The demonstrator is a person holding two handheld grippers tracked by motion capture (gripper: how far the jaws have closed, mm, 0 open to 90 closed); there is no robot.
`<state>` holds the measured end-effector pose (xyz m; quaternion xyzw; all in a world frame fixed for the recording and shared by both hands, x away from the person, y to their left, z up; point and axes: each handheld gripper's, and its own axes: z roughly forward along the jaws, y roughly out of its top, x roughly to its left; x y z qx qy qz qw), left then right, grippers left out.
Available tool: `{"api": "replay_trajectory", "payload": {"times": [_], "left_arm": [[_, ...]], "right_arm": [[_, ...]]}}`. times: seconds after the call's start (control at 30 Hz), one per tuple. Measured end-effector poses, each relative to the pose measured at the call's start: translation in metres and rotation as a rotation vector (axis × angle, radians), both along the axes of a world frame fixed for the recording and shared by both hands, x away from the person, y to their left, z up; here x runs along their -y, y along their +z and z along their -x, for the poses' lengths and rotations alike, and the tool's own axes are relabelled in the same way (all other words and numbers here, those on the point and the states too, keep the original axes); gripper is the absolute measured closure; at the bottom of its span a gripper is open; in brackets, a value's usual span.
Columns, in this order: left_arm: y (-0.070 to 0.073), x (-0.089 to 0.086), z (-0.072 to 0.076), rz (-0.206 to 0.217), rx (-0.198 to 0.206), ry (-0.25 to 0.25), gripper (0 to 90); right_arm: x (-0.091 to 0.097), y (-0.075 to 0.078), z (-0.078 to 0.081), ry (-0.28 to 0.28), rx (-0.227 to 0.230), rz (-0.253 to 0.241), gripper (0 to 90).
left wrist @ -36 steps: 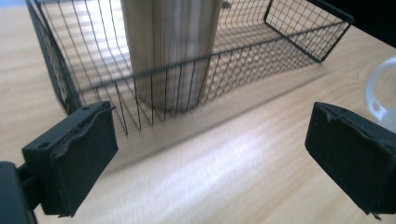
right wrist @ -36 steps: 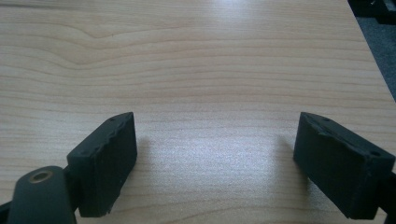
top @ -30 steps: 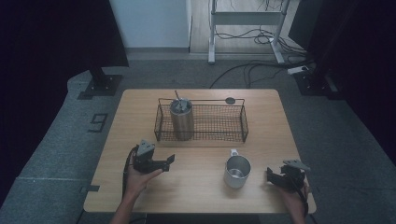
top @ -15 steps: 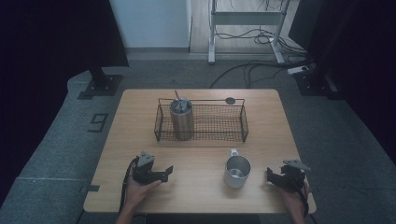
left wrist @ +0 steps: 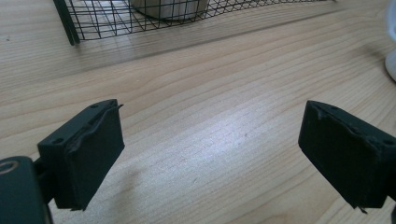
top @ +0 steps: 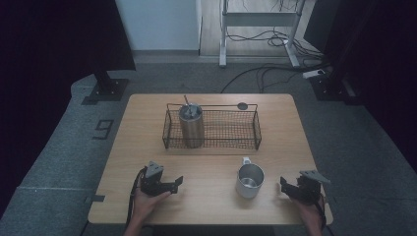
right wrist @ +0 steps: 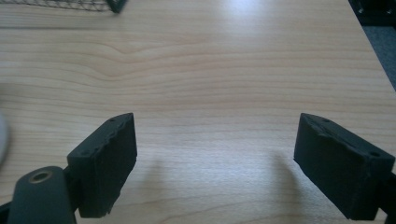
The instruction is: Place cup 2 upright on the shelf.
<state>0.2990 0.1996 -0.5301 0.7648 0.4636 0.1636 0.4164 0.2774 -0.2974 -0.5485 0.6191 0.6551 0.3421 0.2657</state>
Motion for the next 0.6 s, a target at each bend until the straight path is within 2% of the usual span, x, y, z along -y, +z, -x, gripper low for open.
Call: {"api": "replay_trajectory", "payload": {"times": [0.13,0.37,0.6], "left_arm": [[-0.002,0.001,0.001,-0.01,-0.005,-0.003,6.7],[-0.005,0.001,0.001,-0.002,-0.013,0.002,6.9],[-0.005,0.002,0.003,-0.003,-0.01,-0.004,7.0]], "right_arm": [[-0.005,0.005,0.005,0.028,0.02,-0.001,13.0],[-0.012,0.014,0.014,0.073,0.045,-0.009,13.0],[-0.016,0.026,0.026,0.104,0.088,-0.051,13.0]]}}
